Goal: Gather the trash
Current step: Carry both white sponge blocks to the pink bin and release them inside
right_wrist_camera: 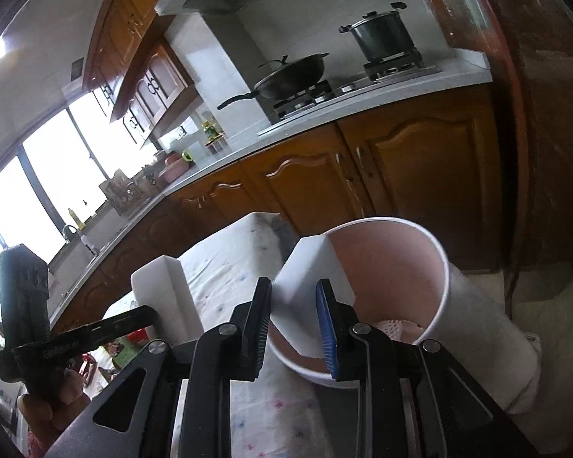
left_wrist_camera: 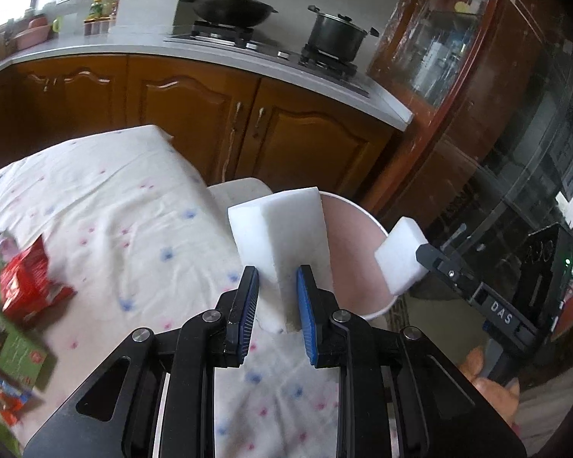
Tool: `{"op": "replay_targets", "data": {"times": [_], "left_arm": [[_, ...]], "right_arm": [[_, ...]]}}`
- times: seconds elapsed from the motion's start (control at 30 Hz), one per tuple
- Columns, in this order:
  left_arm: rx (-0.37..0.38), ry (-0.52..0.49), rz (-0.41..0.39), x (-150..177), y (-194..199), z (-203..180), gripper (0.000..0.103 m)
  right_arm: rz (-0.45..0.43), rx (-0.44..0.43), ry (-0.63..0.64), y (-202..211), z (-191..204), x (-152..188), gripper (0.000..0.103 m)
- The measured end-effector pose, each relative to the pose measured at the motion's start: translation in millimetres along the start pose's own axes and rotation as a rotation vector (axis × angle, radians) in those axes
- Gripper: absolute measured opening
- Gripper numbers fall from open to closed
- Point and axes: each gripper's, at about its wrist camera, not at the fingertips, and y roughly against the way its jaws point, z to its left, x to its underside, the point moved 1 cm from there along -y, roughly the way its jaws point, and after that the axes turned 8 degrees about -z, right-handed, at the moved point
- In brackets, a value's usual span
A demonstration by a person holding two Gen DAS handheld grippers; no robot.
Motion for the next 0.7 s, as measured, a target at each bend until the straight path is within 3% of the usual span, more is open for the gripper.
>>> {"op": "replay_targets", "data": {"times": [0.33,0.7], "left_arm": [[0.021,-0.036,0.079,-10,-59,-30,0.02],[0.0,-0.059,0.142,-8,-93,-40,0.023]], "right_arm": [[0.011,0.033,-0.041,-16,-31,-11,0.025],[0.038,0.053,-0.053,-31,-48,-11,0.028]]}}
